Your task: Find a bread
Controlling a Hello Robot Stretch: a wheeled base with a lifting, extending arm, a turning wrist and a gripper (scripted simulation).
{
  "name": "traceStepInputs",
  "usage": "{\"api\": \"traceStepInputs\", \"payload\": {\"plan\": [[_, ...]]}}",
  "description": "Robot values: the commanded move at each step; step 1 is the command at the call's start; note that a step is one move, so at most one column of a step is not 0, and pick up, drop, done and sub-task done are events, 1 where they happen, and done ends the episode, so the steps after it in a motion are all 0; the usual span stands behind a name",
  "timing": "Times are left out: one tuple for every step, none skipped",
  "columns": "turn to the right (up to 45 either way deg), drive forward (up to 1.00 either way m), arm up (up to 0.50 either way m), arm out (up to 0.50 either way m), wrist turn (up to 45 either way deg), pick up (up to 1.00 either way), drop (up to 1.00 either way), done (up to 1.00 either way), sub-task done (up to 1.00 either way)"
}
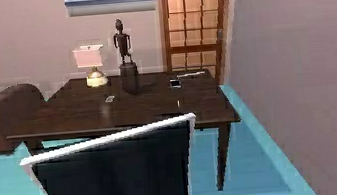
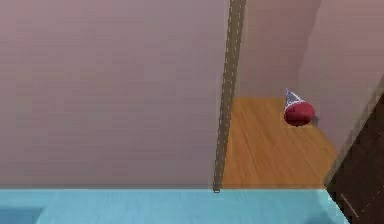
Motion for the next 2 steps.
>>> {"api": "traceStepInputs", "payload": {"plan": [[-45.0, 0.0, 0.0, 0.0, 0.0, 0.0, 0.0, 0.0, 0.0], [-45.0, 0.0, 0.0, 0.0, 0.0, 0.0, 0.0, 0.0, 0.0]]}}
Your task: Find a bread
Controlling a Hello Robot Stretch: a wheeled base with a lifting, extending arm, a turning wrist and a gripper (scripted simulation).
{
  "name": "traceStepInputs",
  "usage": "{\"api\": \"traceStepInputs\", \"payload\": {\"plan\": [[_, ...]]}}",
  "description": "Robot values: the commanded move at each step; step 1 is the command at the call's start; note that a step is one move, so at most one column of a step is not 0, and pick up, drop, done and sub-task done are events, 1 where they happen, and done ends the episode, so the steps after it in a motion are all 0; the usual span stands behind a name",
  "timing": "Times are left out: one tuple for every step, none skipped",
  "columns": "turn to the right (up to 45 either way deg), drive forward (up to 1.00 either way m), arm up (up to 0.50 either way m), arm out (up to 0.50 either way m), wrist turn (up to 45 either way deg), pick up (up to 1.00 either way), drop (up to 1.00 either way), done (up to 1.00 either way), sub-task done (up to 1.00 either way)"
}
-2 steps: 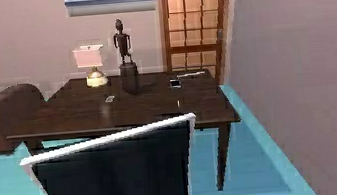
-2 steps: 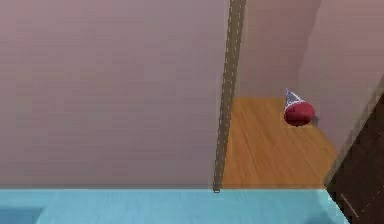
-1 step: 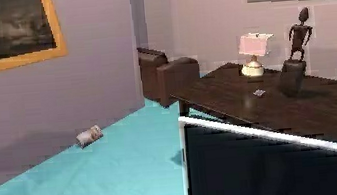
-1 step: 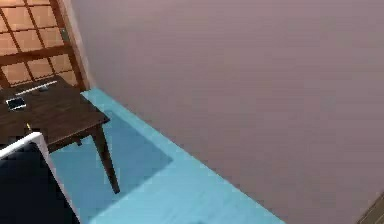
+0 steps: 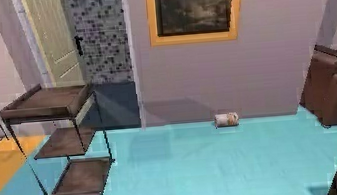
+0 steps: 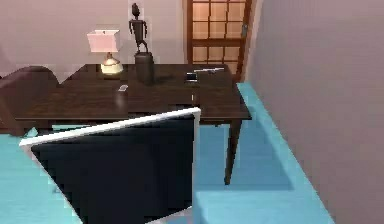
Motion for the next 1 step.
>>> {"api": "traceStepInputs", "payload": {"plan": [[-45.0, 0.0, 0.0, 0.0, 0.0, 0.0, 0.0, 0.0, 0.0]]}}
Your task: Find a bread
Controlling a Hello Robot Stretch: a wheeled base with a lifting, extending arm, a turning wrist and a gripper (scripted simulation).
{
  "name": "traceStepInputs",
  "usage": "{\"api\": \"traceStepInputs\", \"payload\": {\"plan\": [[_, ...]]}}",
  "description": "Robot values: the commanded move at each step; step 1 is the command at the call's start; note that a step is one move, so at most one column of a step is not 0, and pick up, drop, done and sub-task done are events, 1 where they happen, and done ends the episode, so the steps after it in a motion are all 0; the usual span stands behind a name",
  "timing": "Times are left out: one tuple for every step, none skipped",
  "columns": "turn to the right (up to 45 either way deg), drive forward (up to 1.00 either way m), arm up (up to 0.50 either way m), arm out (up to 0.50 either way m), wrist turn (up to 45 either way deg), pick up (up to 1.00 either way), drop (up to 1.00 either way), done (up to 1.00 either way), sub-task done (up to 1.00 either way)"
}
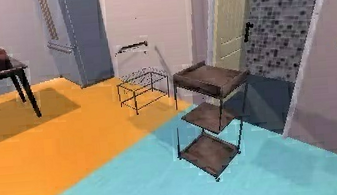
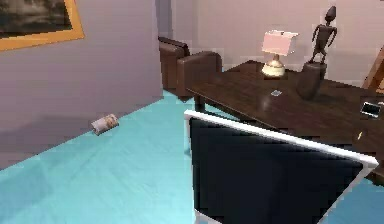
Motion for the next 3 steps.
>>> {"api": "traceStepInputs", "payload": {"plan": [[-21.0, 0.0, 0.0, 0.0, 0.0, 0.0, 0.0, 0.0, 0.0], [0.0, 0.8, 0.0, 0.0, 0.0, 0.0, 0.0, 0.0, 0.0], [-24.0, 0.0, 0.0, 0.0, 0.0, 0.0, 0.0, 0.0, 0.0]]}}
